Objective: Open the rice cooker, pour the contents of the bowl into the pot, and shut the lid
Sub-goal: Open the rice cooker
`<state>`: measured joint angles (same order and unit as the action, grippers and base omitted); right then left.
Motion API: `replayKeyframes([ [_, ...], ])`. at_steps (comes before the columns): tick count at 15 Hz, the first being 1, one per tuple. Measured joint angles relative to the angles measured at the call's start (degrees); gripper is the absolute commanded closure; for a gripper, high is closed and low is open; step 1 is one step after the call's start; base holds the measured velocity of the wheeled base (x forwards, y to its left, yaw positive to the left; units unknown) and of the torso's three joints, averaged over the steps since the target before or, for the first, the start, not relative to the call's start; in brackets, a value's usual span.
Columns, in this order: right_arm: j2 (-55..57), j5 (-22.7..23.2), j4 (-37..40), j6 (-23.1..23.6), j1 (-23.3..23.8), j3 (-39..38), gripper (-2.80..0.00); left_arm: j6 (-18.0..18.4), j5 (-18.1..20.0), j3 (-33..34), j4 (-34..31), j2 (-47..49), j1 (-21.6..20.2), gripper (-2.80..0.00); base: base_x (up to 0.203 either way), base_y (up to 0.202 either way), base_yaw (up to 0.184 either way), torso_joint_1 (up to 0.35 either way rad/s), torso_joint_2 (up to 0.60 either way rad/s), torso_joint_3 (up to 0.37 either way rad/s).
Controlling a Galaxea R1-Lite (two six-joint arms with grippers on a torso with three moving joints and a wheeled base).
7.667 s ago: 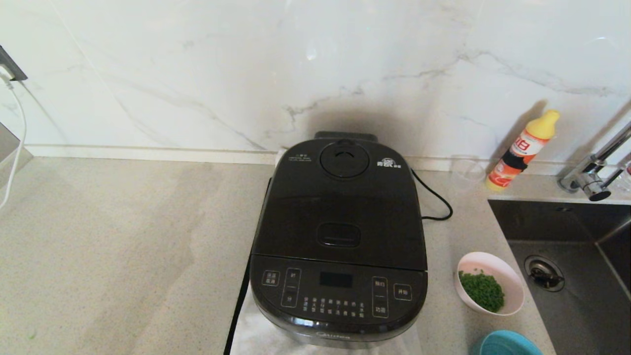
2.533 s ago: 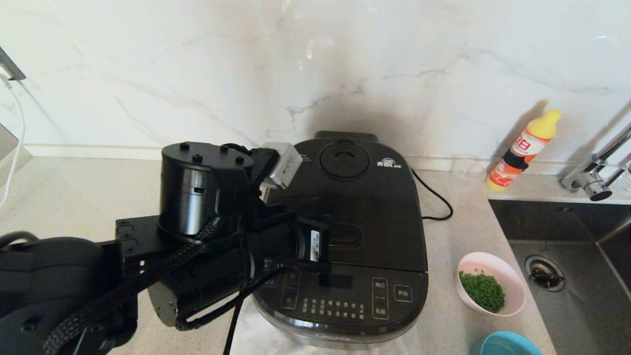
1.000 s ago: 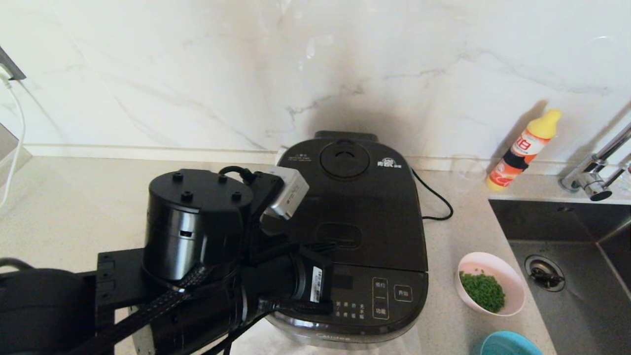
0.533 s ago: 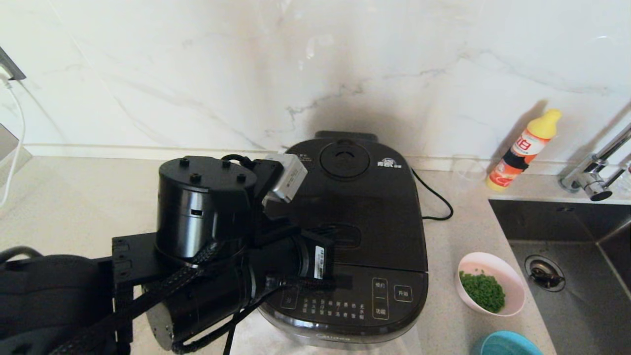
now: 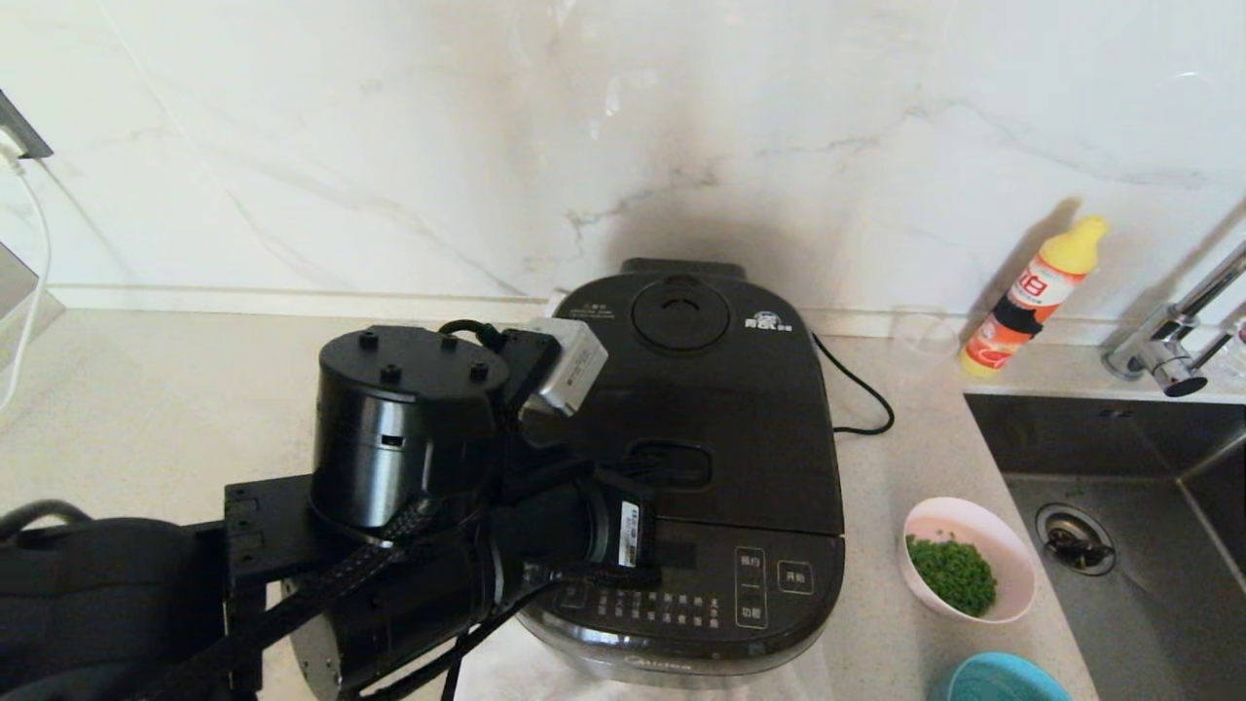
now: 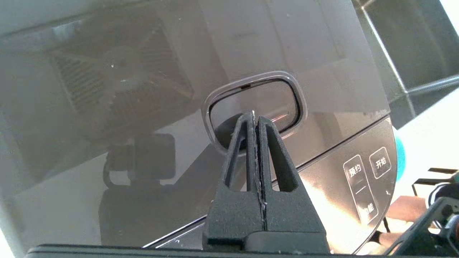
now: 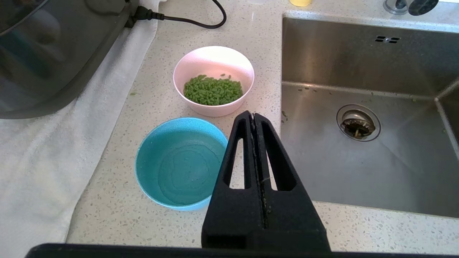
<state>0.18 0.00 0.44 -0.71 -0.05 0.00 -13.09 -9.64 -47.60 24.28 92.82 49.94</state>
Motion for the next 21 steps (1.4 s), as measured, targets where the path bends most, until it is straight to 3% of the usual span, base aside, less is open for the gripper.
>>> replayKeyframes([
  [6, 0.00, 0.00, 0.00, 0.00, -0.05, 0.00, 0.00, -1.27, -0.61, -0.86, 4.88, -0.09, -0.45, 0.00, 0.000, 0.000, 0.000, 0.000, 0.00, 0.000],
  [14, 0.00, 0.00, -0.01, 0.00, -0.05, 0.00, 0.00, -1.82, -0.44, -6.18, 5.80, -4.83, -1.24, 0.00, 0.000, 0.000, 0.000, 0.000, 0.00, 0.000],
  [21, 0.00, 0.00, 0.01, 0.02, -0.02, 0.00, 0.00, -1.71, -0.13, -19.14, 5.57, -8.84, -5.54, 0.00, 0.000, 0.000, 0.000, 0.000, 0.00, 0.000],
])
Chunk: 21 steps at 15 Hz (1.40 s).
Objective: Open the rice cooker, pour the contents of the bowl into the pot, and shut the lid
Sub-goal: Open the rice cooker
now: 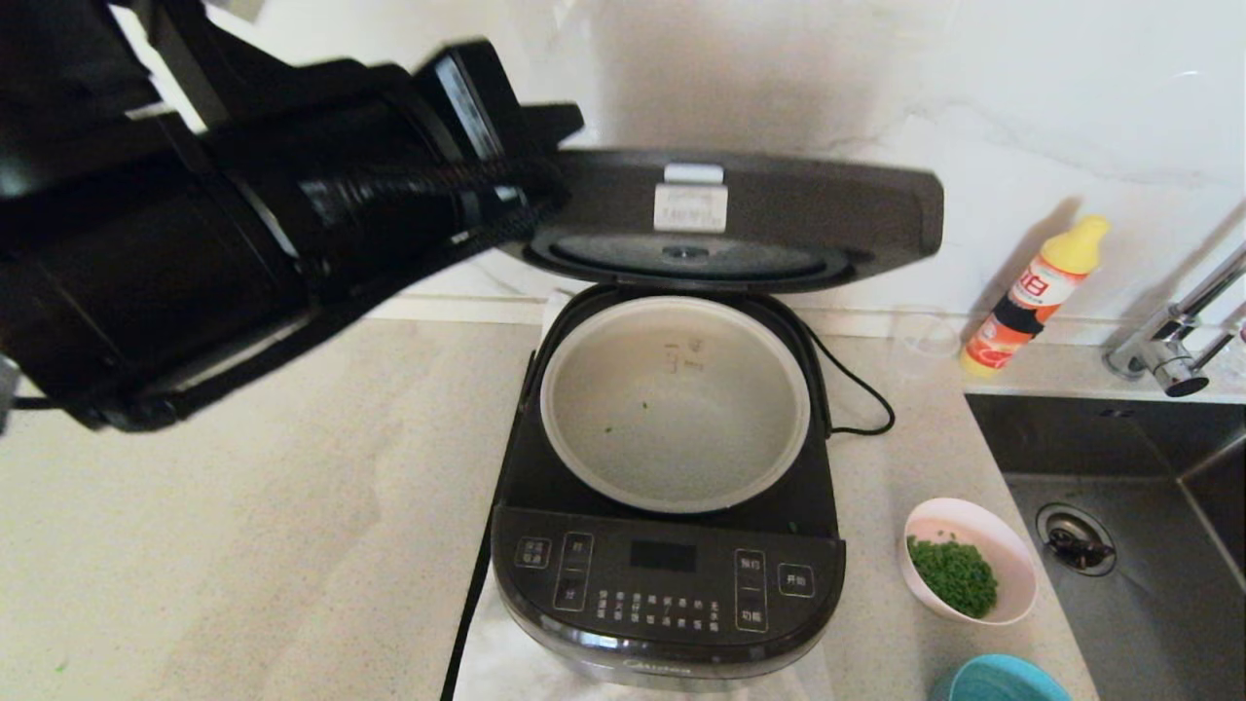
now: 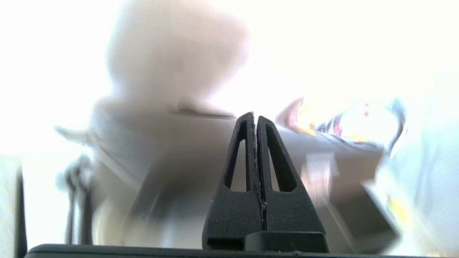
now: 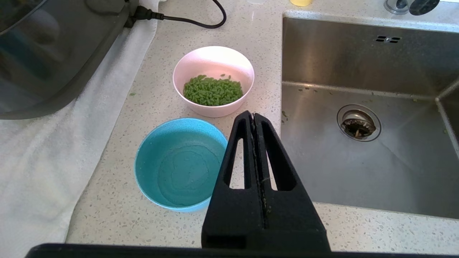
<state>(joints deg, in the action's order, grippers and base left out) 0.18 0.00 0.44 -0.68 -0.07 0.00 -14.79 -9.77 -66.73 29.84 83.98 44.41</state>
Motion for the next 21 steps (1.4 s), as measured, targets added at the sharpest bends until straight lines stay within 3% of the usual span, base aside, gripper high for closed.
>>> replayKeyframes([
  [7, 0.00, 0.00, -0.02, -0.02, 0.00, 0.00, 0.00, -0.08, 0.38, -3.93, -5.30, -9.95, -6.57, 0.00, 0.000, 0.000, 0.000, 0.000, 0.00, 0.000],
  [10, 0.00, 0.00, -0.01, -0.02, 0.00, 0.00, 0.00, -0.19, 1.39, 0.21, -14.78, -17.76, -7.37, 0.00, 0.000, 0.000, 0.000, 0.000, 0.00, 0.000],
  [14, 0.00, 0.00, -0.02, -0.02, 0.00, 0.00, 0.00, -0.72, 12.01, 4.28, -41.14, -29.86, -7.56, 0.00, 0.000, 0.000, 0.000, 0.000, 0.00, 0.000],
  [17, 0.00, -0.02, 0.01, 0.00, 0.00, 0.00, 0.00, -0.86, 24.95, 6.88, -59.47, -34.99, -7.58, 0.00, 0.000, 0.000, 0.000, 0.000, 0.00, 0.000],
  [19, 0.00, 0.00, -0.02, 0.00, 0.00, 0.00, 0.00, -0.97, 33.11, 9.18, -63.47, -35.26, -7.58, 0.00, 0.000, 0.000, 0.000, 0.000, 0.00, 0.000],
  [21, 0.00, 0.00, -0.01, 0.00, -0.02, 0.00, 0.00, -0.83, 37.03, 10.75, -61.58, -32.87, -7.59, 0.00, 0.000, 0.000, 0.000, 0.000, 0.00, 0.000],
])
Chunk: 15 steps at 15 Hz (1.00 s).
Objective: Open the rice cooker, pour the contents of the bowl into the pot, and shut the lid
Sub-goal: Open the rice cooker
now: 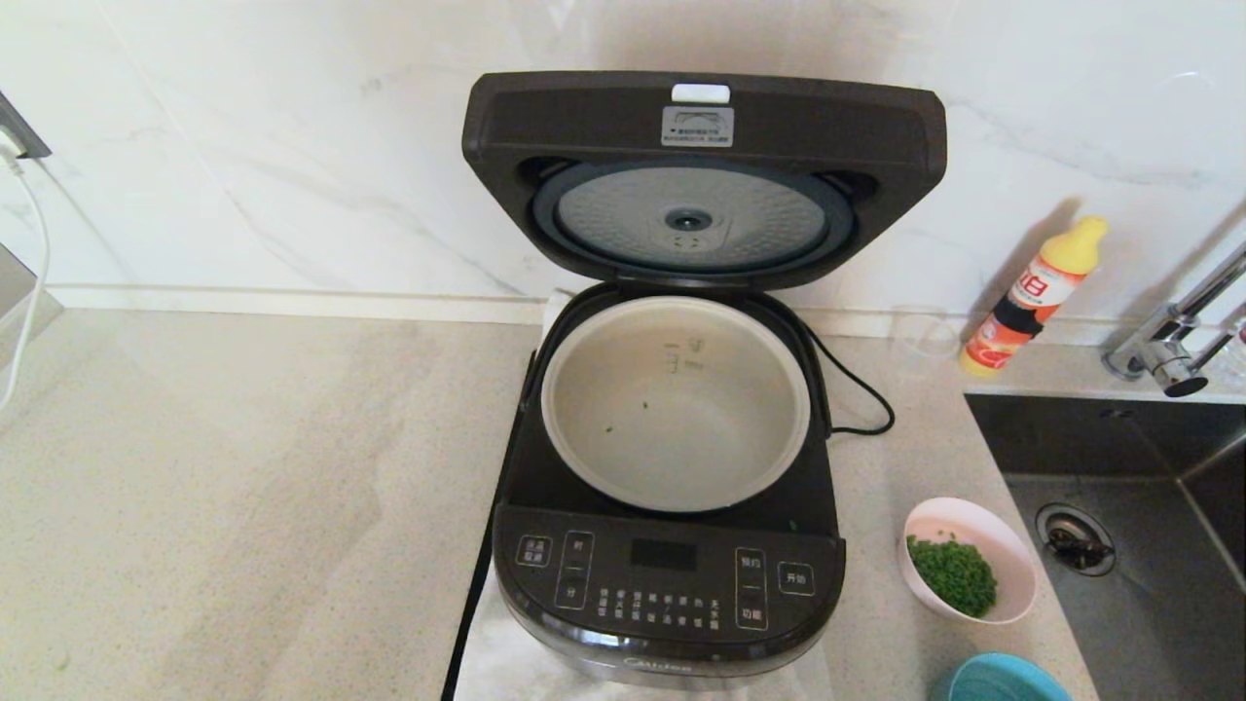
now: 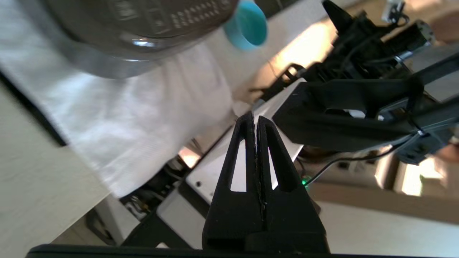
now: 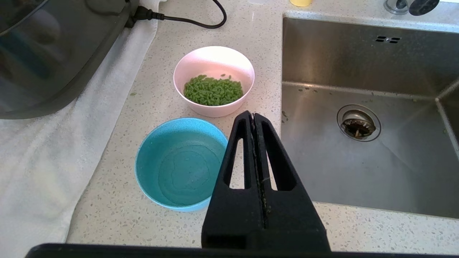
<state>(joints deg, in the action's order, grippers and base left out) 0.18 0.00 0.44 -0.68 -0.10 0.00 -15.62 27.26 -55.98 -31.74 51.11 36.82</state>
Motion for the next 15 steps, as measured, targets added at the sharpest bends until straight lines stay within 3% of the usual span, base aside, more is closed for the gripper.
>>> replayKeyframes([
  [2, 0.00, 0.00, 0.02, 0.00, 0.02, 0.00, 0.00, -1.49, 2.66, 1.99, 7.03, 3.93, 0.00, 0.00, 0.000, 0.000, 0.000, 0.000, 0.00, 0.000],
  [4, 0.00, 0.00, 0.02, -0.02, 0.02, 0.00, 0.00, -5.28, 4.21, 3.11, 15.82, 8.00, 0.00, 0.00, 0.000, 0.000, 0.000, 0.000, 0.00, 0.000],
  [9, 0.00, 0.00, 0.00, -0.01, 0.00, 0.00, 0.00, -15.46, 4.13, 3.59, 37.02, 18.15, 0.00, 0.00, 0.000, 0.000, 0.000, 0.000, 0.00, 0.000],
  [15, 0.00, 0.00, -0.02, -0.02, 0.02, 0.00, 0.00, -24.24, -3.88, 2.30, 58.41, 27.17, -0.05, 0.00, 0.000, 0.000, 0.000, 0.000, 0.00, 0.000],
])
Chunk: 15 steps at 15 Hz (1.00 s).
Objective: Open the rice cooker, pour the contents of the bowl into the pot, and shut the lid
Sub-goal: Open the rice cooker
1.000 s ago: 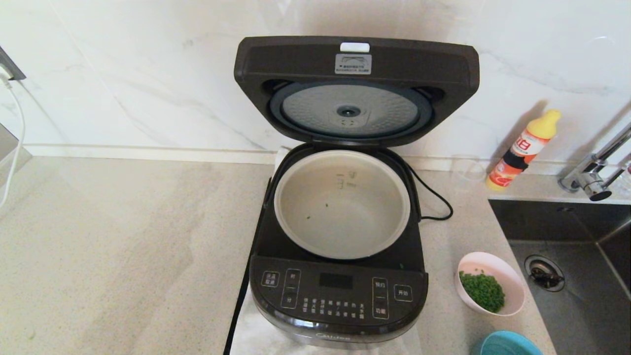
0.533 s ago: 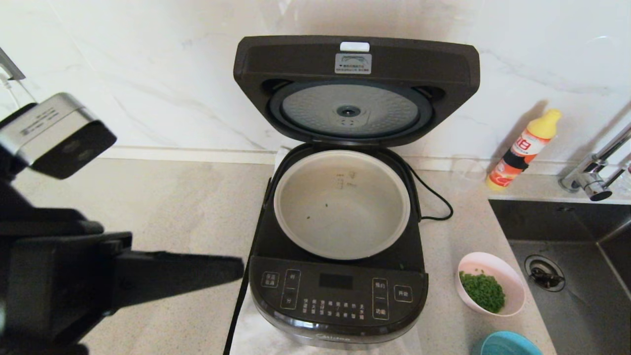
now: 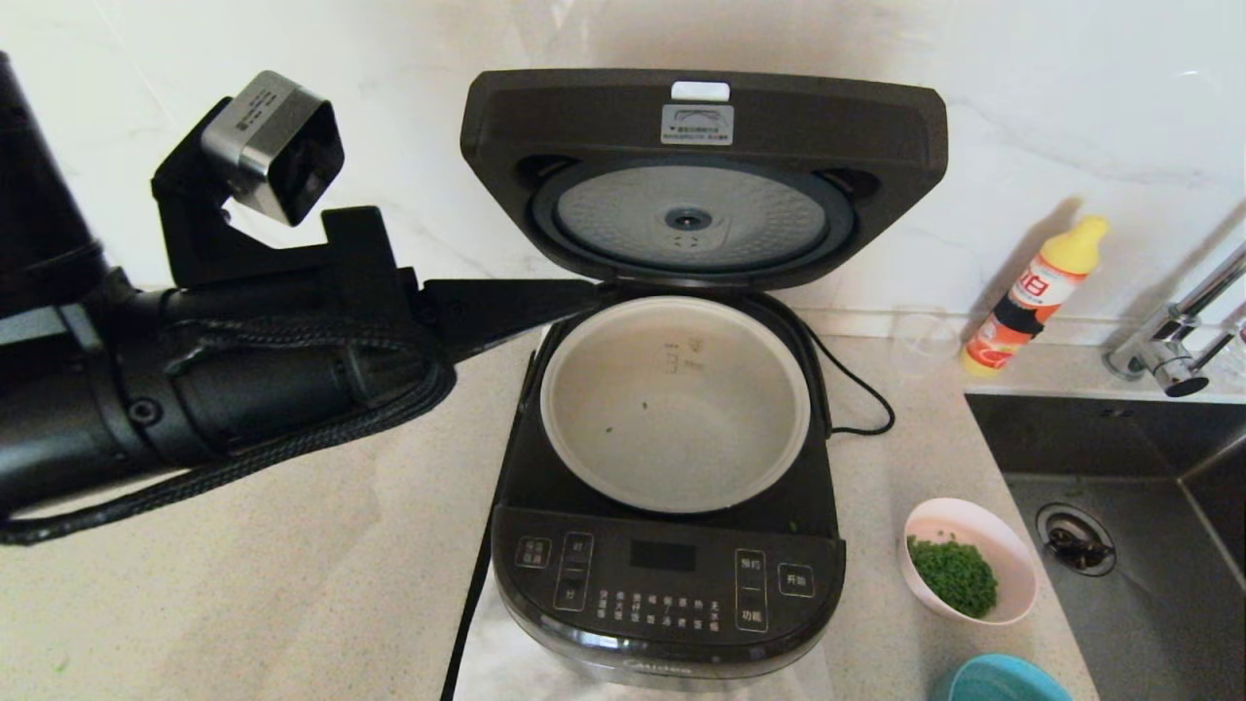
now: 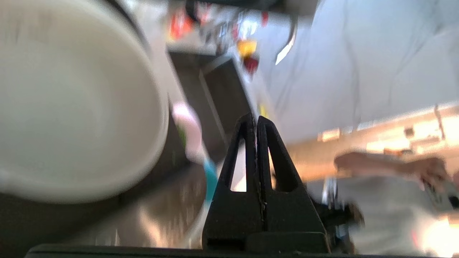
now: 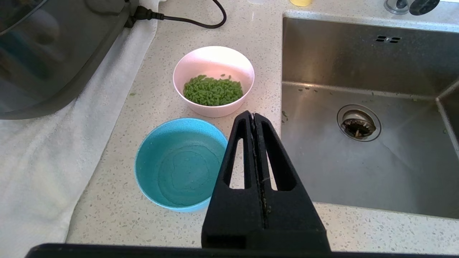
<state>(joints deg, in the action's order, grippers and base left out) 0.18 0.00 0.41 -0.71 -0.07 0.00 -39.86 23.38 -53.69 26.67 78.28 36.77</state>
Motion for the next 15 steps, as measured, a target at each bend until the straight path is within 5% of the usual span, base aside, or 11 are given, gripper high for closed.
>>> replayKeyframes([
  [15, 0.00, 0.00, 0.00, 0.00, -0.02, 0.00, 0.00, 0.00, -4.94, -8.01, 9.84, 12.40, -1.35, 0.00, 0.000, 0.000, 0.000, 0.000, 0.00, 0.000],
])
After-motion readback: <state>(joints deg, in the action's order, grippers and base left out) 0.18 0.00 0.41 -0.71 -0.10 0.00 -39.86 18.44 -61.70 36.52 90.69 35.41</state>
